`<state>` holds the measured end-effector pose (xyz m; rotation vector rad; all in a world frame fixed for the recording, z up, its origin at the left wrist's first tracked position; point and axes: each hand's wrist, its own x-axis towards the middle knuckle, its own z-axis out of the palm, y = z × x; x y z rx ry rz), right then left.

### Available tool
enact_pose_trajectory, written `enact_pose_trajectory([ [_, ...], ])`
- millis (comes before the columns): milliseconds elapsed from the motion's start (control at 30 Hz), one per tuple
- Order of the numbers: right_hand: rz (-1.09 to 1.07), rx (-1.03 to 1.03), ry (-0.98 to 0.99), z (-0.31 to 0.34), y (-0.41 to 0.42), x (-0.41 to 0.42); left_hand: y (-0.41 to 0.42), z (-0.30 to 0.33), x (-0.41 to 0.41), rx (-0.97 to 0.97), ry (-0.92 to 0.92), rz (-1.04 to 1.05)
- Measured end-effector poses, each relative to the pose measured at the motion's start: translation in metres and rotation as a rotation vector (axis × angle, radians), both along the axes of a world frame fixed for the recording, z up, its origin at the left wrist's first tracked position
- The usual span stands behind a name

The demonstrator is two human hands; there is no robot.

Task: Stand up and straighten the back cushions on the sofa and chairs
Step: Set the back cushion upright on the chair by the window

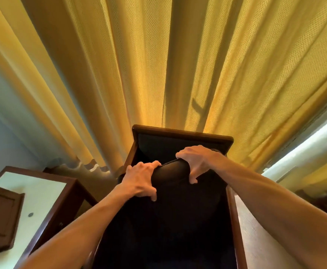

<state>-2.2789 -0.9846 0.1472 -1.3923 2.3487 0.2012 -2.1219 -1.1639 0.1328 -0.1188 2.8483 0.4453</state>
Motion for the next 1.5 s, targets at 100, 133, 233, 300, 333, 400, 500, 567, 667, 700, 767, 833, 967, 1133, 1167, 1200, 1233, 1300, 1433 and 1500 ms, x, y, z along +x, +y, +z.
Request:
enact_pose_trajectory([
  [100, -0.104, -0.062, -0.041, -0.018, 0.034, 0.012, 0.011, 0.01, -0.015, -0.119, -0.005, -0.129],
  [133, -0.142, -0.094, -0.058, -0.03, 0.045, 0.019, 0.013, 0.007, -0.015, -0.162, 0.013, -0.164],
  [233, -0.275, -0.223, -0.092, -0.056, 0.063, 0.033, -0.004, -0.009, -0.005, -0.169, 0.134, -0.14],
  [300, -0.333, -0.246, -0.101, -0.061, 0.062, 0.034, -0.029, -0.019, 0.011, -0.004, 0.202, -0.017],
  [333, -0.352, -0.24, -0.111, -0.062, 0.059, 0.035, -0.043, -0.024, 0.018, 0.14, 0.215, 0.059],
  [400, -0.401, -0.201, -0.17, -0.059, 0.051, 0.035, -0.065, -0.031, 0.03, 0.356, 0.212, 0.143],
  [500, -0.43, -0.051, -0.265, -0.048, 0.03, 0.037, -0.083, -0.034, 0.039, 0.418, 0.159, 0.195],
  [567, -0.383, -0.002, -0.254, -0.04, 0.008, 0.045, -0.089, -0.036, 0.044, 0.454, 0.161, 0.222],
  [667, -0.278, -0.098, -0.175, -0.041, -0.027, 0.078, -0.089, -0.045, 0.053, 0.537, 0.169, 0.228],
  [700, -0.263, -0.141, -0.135, -0.045, -0.034, 0.089, -0.087, -0.048, 0.056, 0.579, 0.168, 0.234],
  [767, -0.27, -0.226, -0.072, -0.051, -0.04, 0.101, -0.083, -0.053, 0.062, 0.649, 0.186, 0.254],
  [833, -0.278, -0.269, -0.074, -0.046, -0.035, 0.102, -0.079, -0.045, 0.064, 0.684, 0.208, 0.262],
  [967, -0.319, -0.389, -0.14, -0.02, -0.011, 0.083, -0.064, -0.005, 0.044, 0.642, 0.308, 0.174],
  [1133, -0.477, -0.47, -0.224, -0.006, 0.069, 0.053, 0.001, 0.029, -0.002, 0.477, 0.448, -0.059],
  [1167, -0.525, -0.457, -0.235, -0.008, 0.086, 0.053, 0.019, 0.027, -0.01, 0.447, 0.452, -0.082],
  [1200, -0.561, -0.428, -0.246, -0.014, 0.102, 0.055, 0.037, 0.021, -0.016, 0.425, 0.438, -0.109],
  [1233, -0.603, -0.38, -0.256, -0.023, 0.117, 0.059, 0.054, 0.011, -0.02, 0.42, 0.399, -0.143],
  [1300, -0.69, -0.368, -0.284, -0.04, 0.146, 0.069, 0.08, -0.015, -0.021, 0.473, 0.286, -0.201],
  [1433, -0.752, -0.463, -0.378, -0.07, 0.207, 0.063, 0.081, -0.063, -0.018, 0.537, 0.113, -0.165],
  [1500, -0.734, -0.498, -0.342, -0.063, 0.214, 0.063, 0.07, -0.084, -0.014, 0.444, 0.053, -0.103],
])
